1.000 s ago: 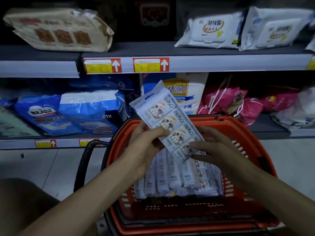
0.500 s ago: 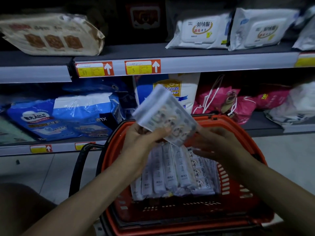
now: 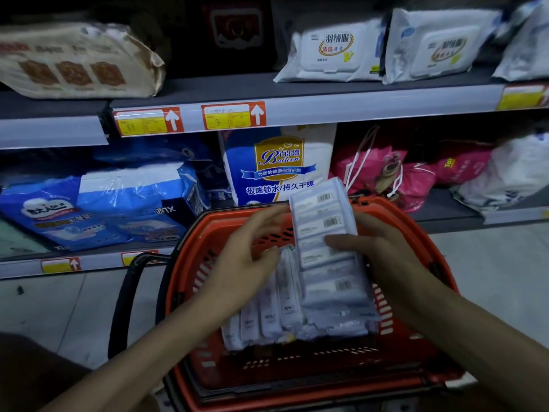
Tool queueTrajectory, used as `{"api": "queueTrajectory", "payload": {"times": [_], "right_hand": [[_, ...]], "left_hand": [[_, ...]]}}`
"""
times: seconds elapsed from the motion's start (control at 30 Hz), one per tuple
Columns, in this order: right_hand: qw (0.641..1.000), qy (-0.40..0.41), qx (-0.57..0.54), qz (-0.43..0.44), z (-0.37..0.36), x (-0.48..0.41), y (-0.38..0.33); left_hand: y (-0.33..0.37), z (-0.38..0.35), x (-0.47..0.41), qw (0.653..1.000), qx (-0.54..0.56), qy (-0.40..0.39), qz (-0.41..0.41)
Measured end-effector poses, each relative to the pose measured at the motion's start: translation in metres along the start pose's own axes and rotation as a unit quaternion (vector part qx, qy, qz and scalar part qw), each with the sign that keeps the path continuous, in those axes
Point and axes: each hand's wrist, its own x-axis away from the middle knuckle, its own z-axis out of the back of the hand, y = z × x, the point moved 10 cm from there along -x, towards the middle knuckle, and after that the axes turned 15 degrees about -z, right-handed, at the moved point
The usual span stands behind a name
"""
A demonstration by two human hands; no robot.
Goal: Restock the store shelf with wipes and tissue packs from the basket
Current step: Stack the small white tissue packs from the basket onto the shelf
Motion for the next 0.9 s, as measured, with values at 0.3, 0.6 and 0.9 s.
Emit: {"api": "queueTrajectory", "payload": {"times": [0.3, 0.6, 0.9], "right_hand": [[0.985, -0.079, 0.080, 0.131, -0.051, 0.041, -0.023], [0.939, -0.126, 0.221, 0.231, -0.082, 0.071, -0.031], [0.786, -0.027, 0.474, 0.396, -0.111, 0.086, -0.062]], "left_hand": [[-0.019, -0.013, 0.001, 0.958, 0.241, 0.095, 0.123], [-0.002, 0.019, -0.005, 0.895, 0.383, 0.179, 0.141], [0.032, 0.044, -0.012, 0.893, 0.391, 0.196, 0.105]]}}
